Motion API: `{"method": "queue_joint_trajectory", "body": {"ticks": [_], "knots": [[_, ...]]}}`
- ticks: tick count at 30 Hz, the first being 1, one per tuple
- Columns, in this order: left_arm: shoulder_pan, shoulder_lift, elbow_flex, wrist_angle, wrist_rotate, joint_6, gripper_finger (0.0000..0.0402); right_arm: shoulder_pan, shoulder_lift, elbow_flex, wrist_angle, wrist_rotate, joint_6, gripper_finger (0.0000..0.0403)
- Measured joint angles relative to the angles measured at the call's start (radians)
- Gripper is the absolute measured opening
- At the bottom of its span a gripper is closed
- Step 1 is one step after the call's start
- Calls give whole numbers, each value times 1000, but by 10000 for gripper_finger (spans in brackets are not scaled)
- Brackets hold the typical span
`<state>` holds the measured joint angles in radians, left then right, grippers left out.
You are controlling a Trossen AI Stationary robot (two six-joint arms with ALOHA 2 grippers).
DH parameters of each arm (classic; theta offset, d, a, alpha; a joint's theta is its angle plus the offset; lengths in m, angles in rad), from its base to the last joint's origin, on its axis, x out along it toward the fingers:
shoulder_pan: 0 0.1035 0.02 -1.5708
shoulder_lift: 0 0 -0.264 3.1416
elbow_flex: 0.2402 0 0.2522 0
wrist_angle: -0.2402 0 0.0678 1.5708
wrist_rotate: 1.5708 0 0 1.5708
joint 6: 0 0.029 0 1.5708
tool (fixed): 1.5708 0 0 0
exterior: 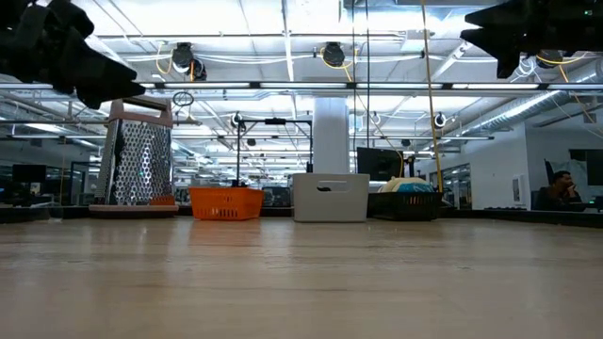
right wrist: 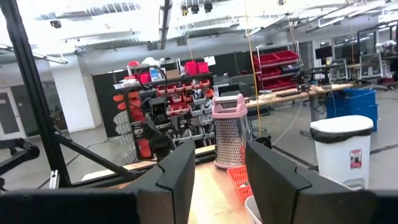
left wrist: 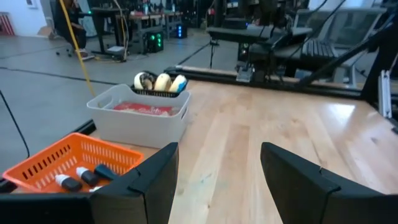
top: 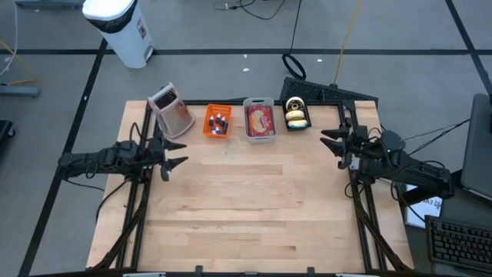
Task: Pick & Place Food Item
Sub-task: Return to Home Position
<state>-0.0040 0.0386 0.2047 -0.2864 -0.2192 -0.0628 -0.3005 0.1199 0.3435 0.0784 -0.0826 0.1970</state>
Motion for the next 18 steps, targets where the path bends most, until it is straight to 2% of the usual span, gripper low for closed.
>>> {"method": "queue_joint_trajectory", "body": {"ticks": [3,12,18], "knots": [[0,-34,-2,-6,9,1,230,1,-27,-6,4,-4,-6,130],[0,-33,-6,-27,13,-3,230,1,-111,-114,37,-22,-25,130],[-4,-33,-14,15,49,-3,230,1,-115,-200,91,-26,-23,130]]}}
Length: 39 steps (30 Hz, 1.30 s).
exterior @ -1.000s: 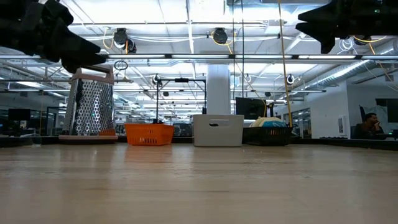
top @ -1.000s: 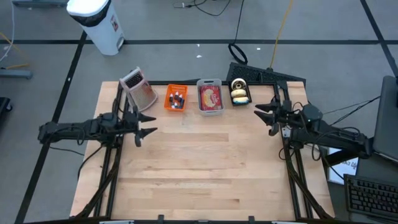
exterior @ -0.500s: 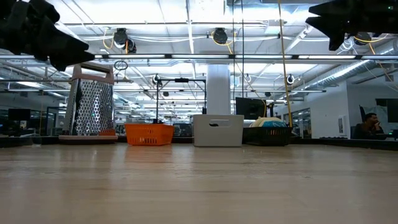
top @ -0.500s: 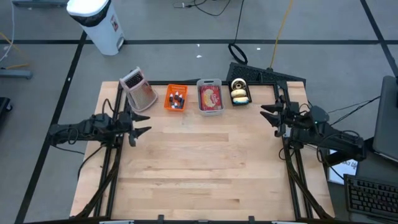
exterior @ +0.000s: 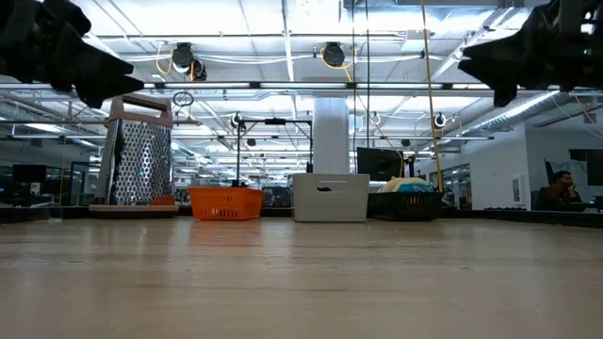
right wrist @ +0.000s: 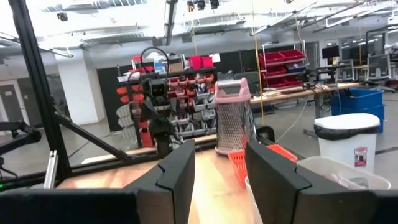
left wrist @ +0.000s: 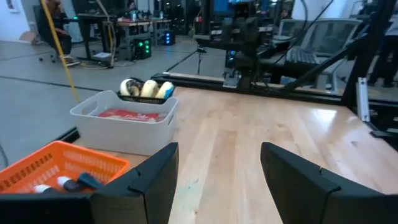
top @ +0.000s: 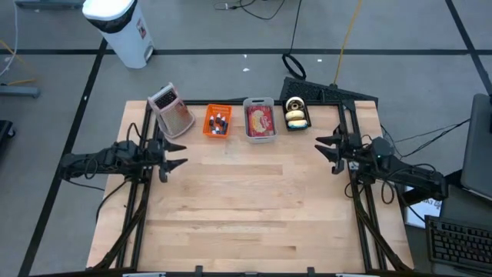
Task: Pick & Place Food Item
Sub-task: Return to Home Position
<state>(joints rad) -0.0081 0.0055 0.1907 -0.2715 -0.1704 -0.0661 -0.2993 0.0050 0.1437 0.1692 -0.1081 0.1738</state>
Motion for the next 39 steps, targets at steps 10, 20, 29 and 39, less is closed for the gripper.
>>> {"method": "queue_joint_trajectory", "body": {"ticks": [10,20,29,39], "knots": [[-14,0,-148,238,13,-6,230,0,0,-30,7,-20,-38,130],[-14,1,-149,241,13,2,230,10,0,-36,28,-186,-8,130],[-14,0,-149,240,13,-7,230,118,1,-125,175,-160,15,130],[-14,1,-149,240,14,-22,230,183,0,-127,17,9,-29,130]]}}
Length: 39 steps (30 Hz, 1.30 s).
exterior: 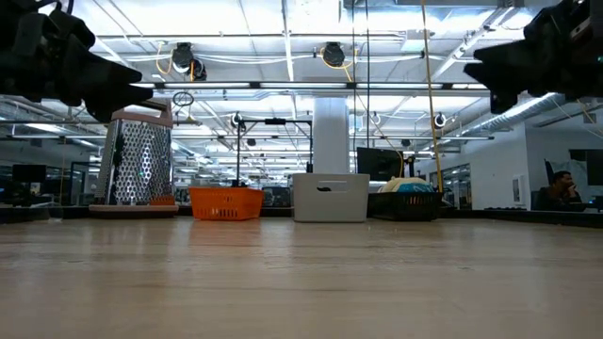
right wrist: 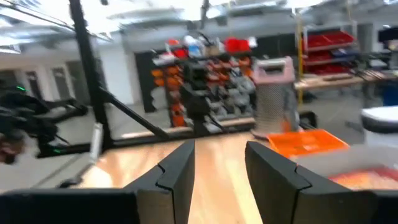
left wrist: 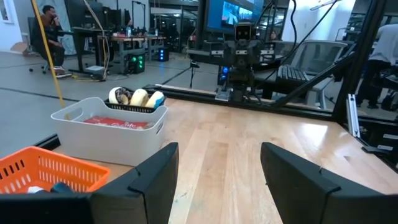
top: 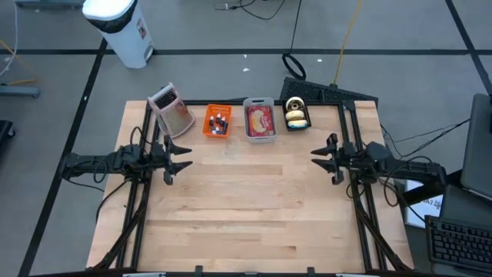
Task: Pick & Place Food Item
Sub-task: Return to Home Position
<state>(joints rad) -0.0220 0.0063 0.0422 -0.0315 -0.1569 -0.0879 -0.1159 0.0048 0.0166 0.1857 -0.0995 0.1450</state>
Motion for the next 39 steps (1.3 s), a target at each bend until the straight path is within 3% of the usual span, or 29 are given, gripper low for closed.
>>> {"method": "queue_joint_trajectory", "body": {"ticks": [14,39], "knots": [[0,0,-1,2,1,5,230,13,1,-2,-129,22,-35,130],[0,0,-1,5,1,5,230,13,1,-3,-136,21,-34,130]]}}
